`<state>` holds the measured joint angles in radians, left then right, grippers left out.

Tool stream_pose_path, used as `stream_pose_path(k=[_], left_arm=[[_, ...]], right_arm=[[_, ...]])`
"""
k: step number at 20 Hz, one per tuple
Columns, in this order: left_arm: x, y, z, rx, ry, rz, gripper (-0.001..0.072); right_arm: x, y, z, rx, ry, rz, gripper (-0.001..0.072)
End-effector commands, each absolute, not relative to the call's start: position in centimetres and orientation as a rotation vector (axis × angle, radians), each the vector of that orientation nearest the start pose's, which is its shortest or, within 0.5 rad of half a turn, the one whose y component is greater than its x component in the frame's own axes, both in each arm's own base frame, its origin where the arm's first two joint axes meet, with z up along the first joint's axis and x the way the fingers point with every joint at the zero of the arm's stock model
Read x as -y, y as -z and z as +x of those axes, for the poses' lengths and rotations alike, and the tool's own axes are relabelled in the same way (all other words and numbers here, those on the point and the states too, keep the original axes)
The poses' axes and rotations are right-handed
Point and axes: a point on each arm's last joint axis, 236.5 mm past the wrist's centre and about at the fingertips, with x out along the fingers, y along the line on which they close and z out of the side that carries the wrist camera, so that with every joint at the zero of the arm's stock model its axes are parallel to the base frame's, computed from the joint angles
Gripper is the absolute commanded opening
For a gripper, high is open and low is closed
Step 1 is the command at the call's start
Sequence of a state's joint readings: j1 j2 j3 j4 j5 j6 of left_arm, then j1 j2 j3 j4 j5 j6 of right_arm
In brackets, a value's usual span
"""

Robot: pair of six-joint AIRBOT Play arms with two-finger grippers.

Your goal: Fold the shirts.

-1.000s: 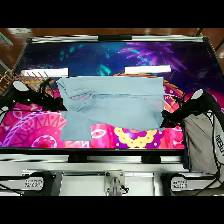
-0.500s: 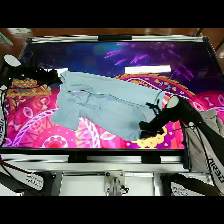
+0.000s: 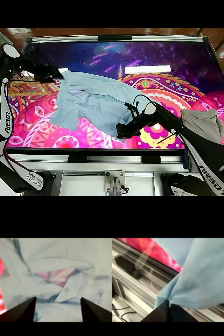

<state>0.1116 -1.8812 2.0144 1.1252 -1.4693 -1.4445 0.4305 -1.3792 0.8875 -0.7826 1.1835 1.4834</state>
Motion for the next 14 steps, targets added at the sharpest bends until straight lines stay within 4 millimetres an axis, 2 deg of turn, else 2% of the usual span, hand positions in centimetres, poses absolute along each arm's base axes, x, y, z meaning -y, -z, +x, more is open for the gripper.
stream_pose_path(k=[1,2,4,5,6,14], left_arm=[[1.5,-0.6,45.1,-1.586,0.244,-0.232,0.0642],[1.5,0.1,44.2,-1.625,0.241,-0.237,0.0643],[1.7,1.8,42.2,-1.704,0.238,-0.243,0.0688],[2.0,2.7,41.4,-1.736,0.240,-0.249,0.0720],[2.2,3.6,41.2,-1.744,0.239,-0.251,0.0720],[4.2,8.6,46.0,-1.602,0.142,-0.352,0.0720]], right_arm=[[-26.2,5.4,22.7,-1.715,-0.650,0.428,0.0067],[-25.8,5.5,22.8,-1.719,-0.641,0.418,0.0067],[-25.6,5.6,22.5,-1.731,-0.642,0.403,0.0067],[-25.6,5.6,22.5,-1.731,-0.642,0.404,0.0067],[-25.6,5.6,22.5,-1.730,-0.642,0.404,0.0067],[-25.6,5.6,22.6,-1.724,-0.640,0.406,0.0067]])
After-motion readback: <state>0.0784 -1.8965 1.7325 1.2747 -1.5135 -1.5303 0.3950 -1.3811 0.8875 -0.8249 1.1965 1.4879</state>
